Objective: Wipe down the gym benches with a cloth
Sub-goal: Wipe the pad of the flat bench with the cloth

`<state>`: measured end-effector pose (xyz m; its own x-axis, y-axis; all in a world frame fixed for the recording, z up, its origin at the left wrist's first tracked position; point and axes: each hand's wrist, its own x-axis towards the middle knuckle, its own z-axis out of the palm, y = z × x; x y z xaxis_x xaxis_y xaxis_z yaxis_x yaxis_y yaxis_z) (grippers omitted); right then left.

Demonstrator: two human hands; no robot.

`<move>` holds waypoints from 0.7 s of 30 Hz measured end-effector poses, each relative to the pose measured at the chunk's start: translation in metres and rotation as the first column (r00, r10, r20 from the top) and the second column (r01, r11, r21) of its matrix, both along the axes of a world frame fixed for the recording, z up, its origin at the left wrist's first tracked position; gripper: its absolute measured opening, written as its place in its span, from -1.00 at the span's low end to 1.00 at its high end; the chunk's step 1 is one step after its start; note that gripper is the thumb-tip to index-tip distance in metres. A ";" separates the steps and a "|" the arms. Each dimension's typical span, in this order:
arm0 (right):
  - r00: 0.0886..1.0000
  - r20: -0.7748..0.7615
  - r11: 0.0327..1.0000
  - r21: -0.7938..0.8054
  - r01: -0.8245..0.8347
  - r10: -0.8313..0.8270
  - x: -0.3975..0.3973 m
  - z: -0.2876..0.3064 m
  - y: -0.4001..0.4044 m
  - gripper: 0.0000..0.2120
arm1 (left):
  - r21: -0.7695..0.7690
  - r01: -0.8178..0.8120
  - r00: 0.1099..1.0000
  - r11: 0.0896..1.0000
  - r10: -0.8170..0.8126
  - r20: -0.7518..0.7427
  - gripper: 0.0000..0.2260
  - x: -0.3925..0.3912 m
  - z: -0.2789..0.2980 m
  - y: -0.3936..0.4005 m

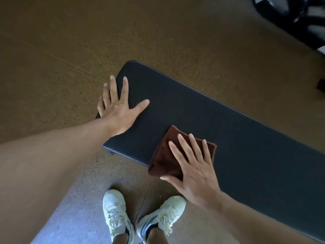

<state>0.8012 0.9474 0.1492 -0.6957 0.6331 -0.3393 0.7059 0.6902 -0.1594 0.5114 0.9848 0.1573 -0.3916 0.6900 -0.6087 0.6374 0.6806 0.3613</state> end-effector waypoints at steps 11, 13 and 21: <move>0.638 -0.143 0.649 -0.049 0.759 -0.757 -0.185 -0.005 0.093 -0.26 | 0.246 -0.428 0.883 0.869 0.345 0.318 -0.26 -0.061 0.005 -0.144; 0.725 -0.152 0.738 -0.062 0.672 -0.672 -0.218 -0.005 0.087 -0.26 | 0.222 -0.442 0.876 0.869 0.363 0.318 -0.27 -0.068 0.004 -0.165; 0.956 -0.217 0.980 0.041 -0.193 0.197 -0.215 -0.005 -0.004 -0.41 | 0.224 -0.410 0.899 0.884 0.350 0.264 -0.21 -0.041 0.010 -0.175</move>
<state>0.5863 0.9435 0.1438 -0.8622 0.4825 -0.1543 0.5065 0.8153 -0.2805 0.4702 0.8093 0.1671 -0.5403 0.6614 -0.5202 0.2376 0.7130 0.6597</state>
